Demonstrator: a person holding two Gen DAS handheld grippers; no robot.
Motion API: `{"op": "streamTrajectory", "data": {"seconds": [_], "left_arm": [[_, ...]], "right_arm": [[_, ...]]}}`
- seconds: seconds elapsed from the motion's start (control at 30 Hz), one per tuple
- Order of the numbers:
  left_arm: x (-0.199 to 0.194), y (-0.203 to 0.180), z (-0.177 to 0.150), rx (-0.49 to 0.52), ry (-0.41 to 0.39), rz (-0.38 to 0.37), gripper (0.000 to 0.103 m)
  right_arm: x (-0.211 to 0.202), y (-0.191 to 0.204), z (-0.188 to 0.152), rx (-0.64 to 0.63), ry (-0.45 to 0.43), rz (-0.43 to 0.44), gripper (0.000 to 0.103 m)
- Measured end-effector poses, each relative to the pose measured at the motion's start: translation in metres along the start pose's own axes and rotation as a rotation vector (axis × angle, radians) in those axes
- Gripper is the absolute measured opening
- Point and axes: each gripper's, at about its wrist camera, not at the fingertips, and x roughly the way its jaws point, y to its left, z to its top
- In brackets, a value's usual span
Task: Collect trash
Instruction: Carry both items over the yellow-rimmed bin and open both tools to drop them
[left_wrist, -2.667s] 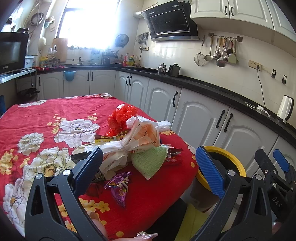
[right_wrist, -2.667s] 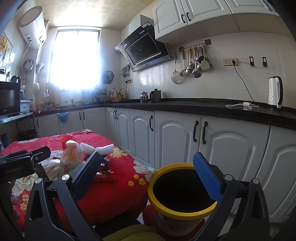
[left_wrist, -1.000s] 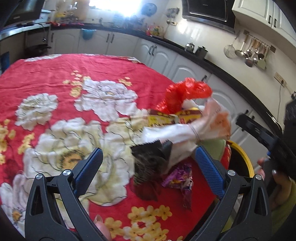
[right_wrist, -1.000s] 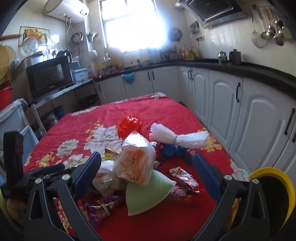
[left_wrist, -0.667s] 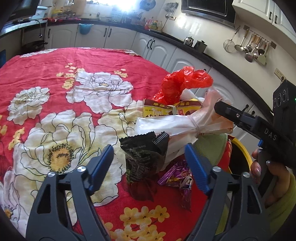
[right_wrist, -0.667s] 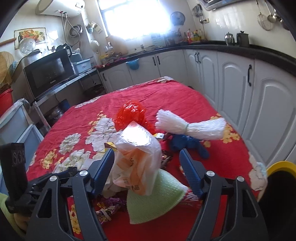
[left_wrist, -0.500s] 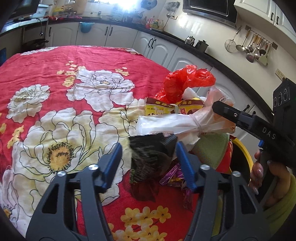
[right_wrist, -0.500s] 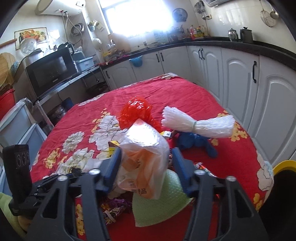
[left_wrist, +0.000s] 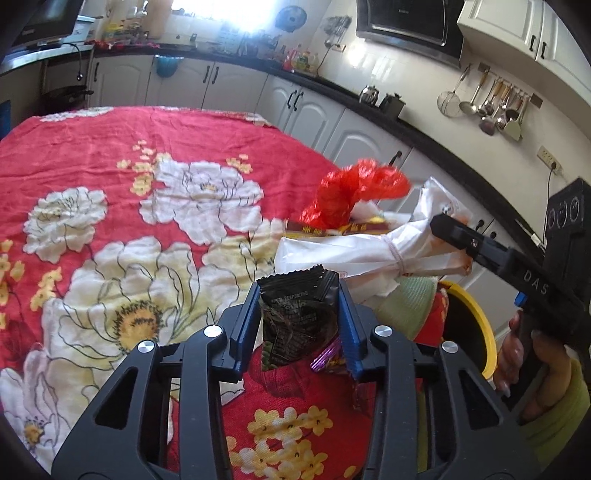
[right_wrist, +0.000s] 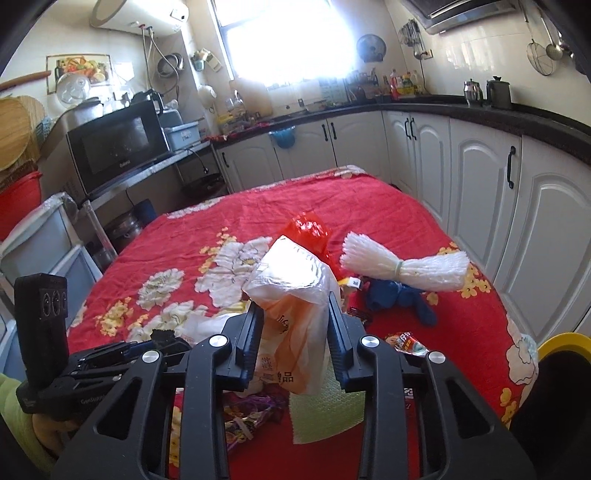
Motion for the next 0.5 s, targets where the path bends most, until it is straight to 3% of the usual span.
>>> {"op": "streamTrajectory", "data": {"seconds": [0.23,0.5], "left_arm": [[-0.023,-0.02,0.01,0.057,-0.073,-0.024,0.031],[-0.028,-0.049,0.011,0.111,-0.092,-0.068,0.031]], "right_arm": [[-0.035,-0.001,0.007,0.013,-0.079,-0.023,0.03],[-0.071,-0.021,0.005,0.05,-0.129,-0.079,0.03]]}}
